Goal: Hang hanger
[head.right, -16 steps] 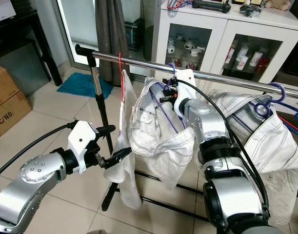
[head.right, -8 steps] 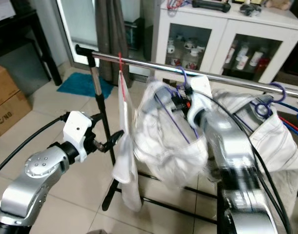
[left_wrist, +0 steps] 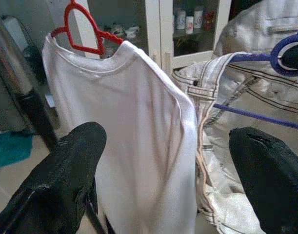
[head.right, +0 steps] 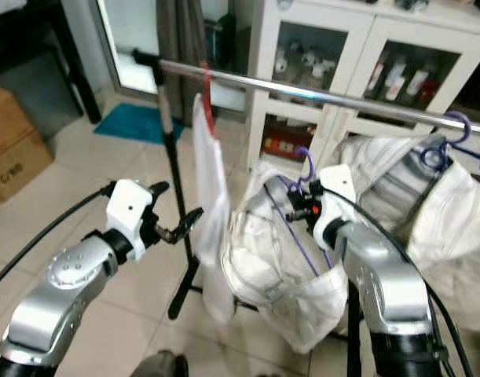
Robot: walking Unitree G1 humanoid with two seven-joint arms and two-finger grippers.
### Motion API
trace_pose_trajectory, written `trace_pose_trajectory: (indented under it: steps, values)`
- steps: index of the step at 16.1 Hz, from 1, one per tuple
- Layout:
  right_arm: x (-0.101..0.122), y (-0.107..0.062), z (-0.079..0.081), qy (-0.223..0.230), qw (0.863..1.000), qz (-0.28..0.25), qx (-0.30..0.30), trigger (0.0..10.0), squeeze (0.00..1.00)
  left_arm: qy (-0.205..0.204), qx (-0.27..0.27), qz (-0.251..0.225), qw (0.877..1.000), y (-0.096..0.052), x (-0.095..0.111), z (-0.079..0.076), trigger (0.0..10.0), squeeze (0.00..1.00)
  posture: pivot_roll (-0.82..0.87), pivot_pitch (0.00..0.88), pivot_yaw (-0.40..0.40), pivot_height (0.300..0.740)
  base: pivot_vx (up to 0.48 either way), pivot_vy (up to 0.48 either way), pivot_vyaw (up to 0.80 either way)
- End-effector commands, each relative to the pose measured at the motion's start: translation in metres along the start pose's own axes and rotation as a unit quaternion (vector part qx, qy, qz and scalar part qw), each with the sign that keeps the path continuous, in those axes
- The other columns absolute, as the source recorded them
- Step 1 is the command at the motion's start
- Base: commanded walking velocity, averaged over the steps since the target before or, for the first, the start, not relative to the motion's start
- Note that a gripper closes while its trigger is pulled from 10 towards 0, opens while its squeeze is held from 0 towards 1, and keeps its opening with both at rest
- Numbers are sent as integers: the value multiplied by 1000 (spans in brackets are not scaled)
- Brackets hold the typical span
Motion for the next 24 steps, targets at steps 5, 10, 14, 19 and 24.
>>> trace_pose_trajectory:
  steps: [5,10,14,19,24]
  values:
    - [29,-12,0,3,998,-64,-5,0,0,41,-48,4,998,20,-2,-3,10000,0,61,0,-26,740,0,0,0]
    - [39,-25,3,13,996,-80,32,0,0,69,-71,-2,995,65,-1,8,10000,1000,26,0,-21,740,0,0,0]
    - [47,-38,1,3,995,-83,49,0,0,56,-135,-37,989,93,10,-11,10000,1000,-5,0,-10,740,0,0,0]
    - [55,-44,12,-4,993,-87,81,0,0,49,-167,-39,984,112,11,-30,10000,0,-29,0,-2,740,0,0,0]
    - [60,-55,30,-4,987,-91,134,0,0,84,-83,0,993,130,6,-13,10000,0,-47,0,9,740,0,0,0]
Point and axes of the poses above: a point about 5 cm out from each wrist's last joint towards the gripper, its own y axis pointing out of the wrist towards the gripper, its own x axis along the axis of the wrist's last joint, z = x × y, the point moved 4 cm from there along y, pointing out of the wrist towards the gripper, and after that the axes turned 9 degrees about y, right-handed, at the moved point
